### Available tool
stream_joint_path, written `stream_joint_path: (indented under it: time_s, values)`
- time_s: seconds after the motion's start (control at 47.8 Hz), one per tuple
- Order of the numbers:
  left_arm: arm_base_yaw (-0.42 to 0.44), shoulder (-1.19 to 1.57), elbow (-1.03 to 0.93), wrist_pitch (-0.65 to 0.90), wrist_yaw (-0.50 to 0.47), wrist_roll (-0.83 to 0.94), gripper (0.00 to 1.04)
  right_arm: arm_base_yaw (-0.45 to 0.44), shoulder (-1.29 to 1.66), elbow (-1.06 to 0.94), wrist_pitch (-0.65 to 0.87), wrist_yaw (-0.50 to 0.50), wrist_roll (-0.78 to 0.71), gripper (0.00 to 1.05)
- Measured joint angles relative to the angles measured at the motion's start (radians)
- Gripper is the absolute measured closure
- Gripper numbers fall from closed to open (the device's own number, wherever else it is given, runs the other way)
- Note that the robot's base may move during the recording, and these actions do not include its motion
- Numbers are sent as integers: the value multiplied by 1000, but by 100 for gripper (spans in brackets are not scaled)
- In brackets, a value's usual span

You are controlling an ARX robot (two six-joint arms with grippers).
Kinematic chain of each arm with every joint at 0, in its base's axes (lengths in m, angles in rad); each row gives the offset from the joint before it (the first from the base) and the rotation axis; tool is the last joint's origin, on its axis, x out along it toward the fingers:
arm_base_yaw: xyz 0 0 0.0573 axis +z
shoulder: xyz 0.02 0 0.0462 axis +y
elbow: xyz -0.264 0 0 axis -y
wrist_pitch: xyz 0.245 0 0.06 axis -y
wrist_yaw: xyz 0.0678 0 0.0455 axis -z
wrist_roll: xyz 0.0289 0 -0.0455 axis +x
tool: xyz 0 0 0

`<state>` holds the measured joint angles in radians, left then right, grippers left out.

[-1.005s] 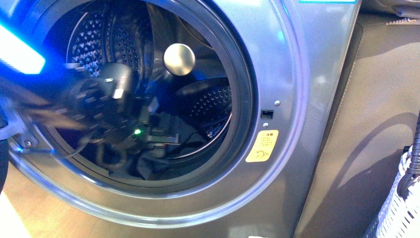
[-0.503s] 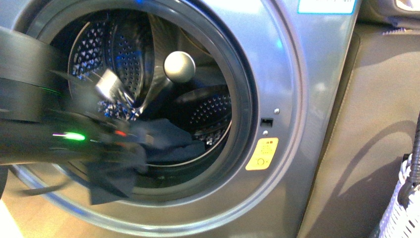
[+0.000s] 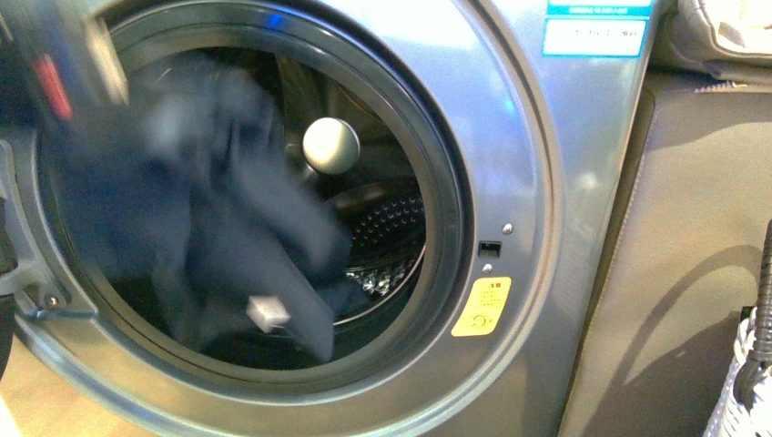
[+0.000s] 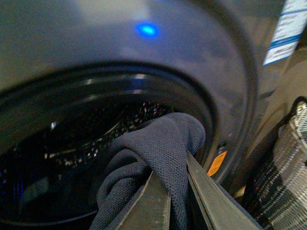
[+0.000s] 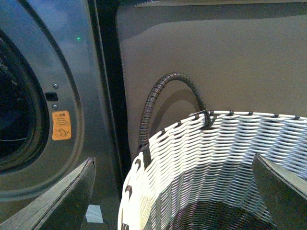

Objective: Collect clothes from washing machine

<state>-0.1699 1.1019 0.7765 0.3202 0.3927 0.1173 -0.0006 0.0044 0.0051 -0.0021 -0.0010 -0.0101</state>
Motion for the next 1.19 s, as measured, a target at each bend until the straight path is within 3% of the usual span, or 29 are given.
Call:
stream_joint_path:
  time_s: [0.293, 0.879, 1.193]
  values:
    - [-92, -15, 187, -68, 2, 48, 99, 0, 0, 0, 0, 0, 0, 8]
    - [-277, 334, 883, -352, -99, 45, 99, 0, 0, 0, 0, 0, 0, 8]
    - [-338, 531, 1355, -611, -167, 56, 99, 0, 0, 0, 0, 0, 0, 8]
